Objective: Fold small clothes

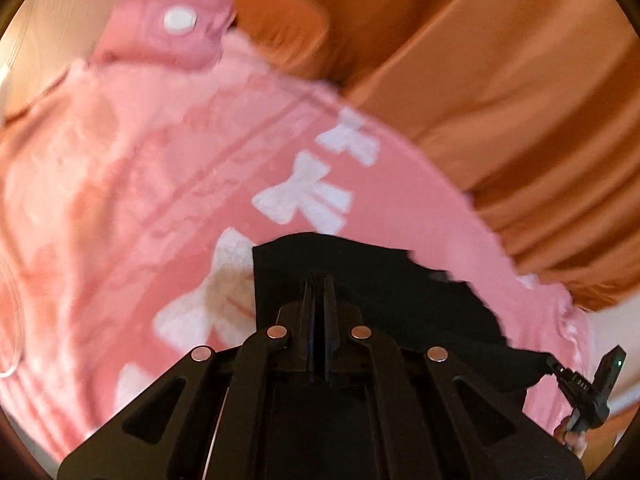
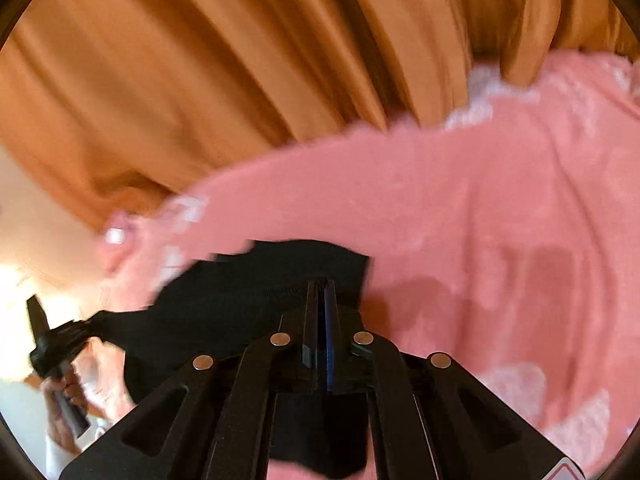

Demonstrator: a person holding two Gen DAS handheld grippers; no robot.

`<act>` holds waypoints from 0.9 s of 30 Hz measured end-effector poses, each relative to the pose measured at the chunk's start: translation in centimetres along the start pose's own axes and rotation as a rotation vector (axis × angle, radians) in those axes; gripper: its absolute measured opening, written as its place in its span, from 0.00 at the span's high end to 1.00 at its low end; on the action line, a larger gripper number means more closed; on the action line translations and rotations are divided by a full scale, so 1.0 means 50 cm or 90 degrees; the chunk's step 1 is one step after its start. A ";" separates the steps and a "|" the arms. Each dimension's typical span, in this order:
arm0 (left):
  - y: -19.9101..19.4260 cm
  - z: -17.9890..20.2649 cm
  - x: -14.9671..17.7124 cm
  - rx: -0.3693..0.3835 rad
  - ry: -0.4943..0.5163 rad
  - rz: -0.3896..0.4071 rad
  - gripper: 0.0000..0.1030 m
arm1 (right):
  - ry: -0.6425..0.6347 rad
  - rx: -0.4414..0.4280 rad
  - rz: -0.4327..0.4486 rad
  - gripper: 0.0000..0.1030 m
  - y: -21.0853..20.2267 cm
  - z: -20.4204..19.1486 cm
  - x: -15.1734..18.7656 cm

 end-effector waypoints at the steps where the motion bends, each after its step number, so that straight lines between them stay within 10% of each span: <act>1: 0.033 -0.021 0.000 -0.012 -0.013 -0.017 0.98 | 0.004 0.007 -0.022 0.98 0.031 0.001 0.002; 9: 0.104 -0.059 -0.032 0.006 -0.038 -0.017 0.91 | 0.039 -0.035 -0.010 0.89 0.093 0.001 -0.046; 11: 0.092 -0.051 -0.058 -0.020 -0.023 0.037 0.46 | 0.091 -0.057 0.084 0.84 0.042 0.010 -0.077; 13: 0.056 -0.042 -0.072 -0.044 -0.016 0.091 0.38 | 0.096 -0.042 0.115 0.54 0.012 0.007 -0.084; 14: 0.041 -0.032 -0.070 -0.034 -0.006 0.089 0.39 | 0.058 -0.018 0.101 0.54 0.001 -0.010 -0.077; 20: 0.014 0.106 0.069 0.088 0.261 -0.130 0.38 | -0.229 -0.007 -0.046 0.55 0.019 -0.127 0.077; 24: 0.115 0.097 0.180 -0.011 0.373 -0.289 0.38 | -0.355 -0.023 -0.088 0.61 0.069 -0.217 0.142; 27: 0.156 0.106 0.150 -0.068 0.398 -0.235 0.36 | -0.352 -0.020 -0.049 0.65 0.104 -0.253 0.109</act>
Point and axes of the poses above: each gripper's, at about its wrist camera, not at the fingertips, and y roughly the way its jaws point, z to its right, x to its underside, the point moved 4 cm from there along y, roughly the way its jaws point, and after that the axes turned 14 degrees about x, right-handed, at the moved point
